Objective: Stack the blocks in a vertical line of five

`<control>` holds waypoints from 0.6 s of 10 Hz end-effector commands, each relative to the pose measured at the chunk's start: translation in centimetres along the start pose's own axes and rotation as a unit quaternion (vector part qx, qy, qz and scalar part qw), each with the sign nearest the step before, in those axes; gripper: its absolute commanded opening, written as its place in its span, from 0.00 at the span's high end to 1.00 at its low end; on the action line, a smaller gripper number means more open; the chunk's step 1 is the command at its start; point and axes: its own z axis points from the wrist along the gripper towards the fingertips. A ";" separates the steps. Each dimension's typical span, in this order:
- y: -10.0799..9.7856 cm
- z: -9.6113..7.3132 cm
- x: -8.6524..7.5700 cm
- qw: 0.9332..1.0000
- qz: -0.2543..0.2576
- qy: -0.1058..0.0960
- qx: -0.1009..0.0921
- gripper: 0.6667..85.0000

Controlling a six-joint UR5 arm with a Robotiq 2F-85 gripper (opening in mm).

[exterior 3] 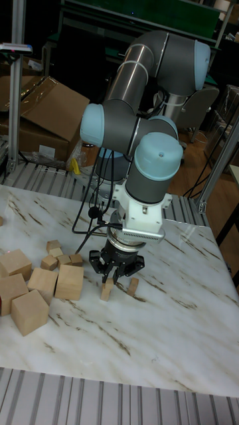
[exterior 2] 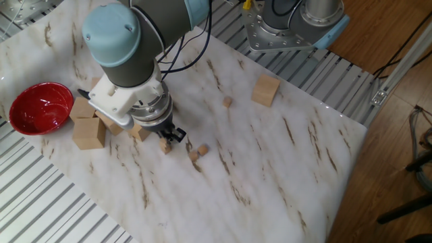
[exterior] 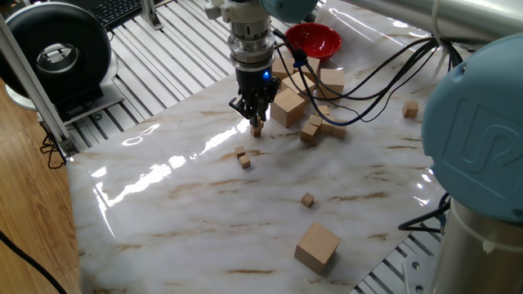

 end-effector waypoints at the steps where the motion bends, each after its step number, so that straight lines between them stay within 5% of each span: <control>1: 0.1 0.0 0.3 1.000 0.002 0.007 -0.003 0.84; 6: 0.0 0.0 0.2 1.000 -0.003 0.005 -0.001 0.83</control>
